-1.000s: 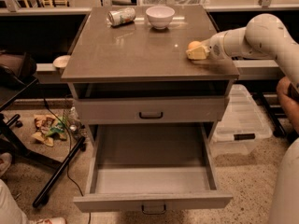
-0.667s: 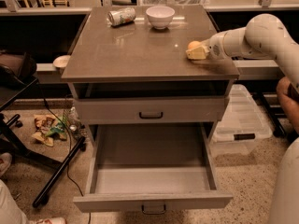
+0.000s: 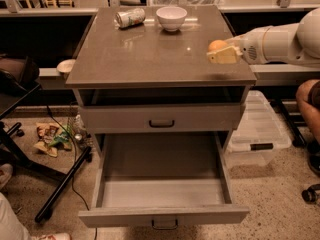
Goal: Place orange into middle drawer
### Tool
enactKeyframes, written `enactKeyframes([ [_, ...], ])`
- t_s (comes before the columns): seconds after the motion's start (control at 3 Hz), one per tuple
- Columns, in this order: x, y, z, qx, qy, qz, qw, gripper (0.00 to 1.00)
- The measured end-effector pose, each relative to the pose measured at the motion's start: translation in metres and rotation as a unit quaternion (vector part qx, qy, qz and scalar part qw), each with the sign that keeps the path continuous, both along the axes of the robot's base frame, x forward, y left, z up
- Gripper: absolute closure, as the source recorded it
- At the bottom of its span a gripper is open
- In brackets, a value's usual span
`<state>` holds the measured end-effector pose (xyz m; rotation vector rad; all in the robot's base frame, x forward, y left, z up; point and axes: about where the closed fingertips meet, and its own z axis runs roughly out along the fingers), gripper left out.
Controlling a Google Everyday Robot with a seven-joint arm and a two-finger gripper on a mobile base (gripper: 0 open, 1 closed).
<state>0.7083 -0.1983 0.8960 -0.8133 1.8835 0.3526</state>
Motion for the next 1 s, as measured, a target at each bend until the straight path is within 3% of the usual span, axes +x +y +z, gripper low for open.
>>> enactKeyframes([
  [0.33,-0.002,0.002,0.000,0.000,0.000,0.004,1.0000,1.00],
  [0.67,-0.022,0.018,-0.005,-0.002,0.002,0.047,0.9989,1.00],
  [1.0,-0.070,0.036,0.001,0.001,-0.004,0.096,0.9954,1.00],
])
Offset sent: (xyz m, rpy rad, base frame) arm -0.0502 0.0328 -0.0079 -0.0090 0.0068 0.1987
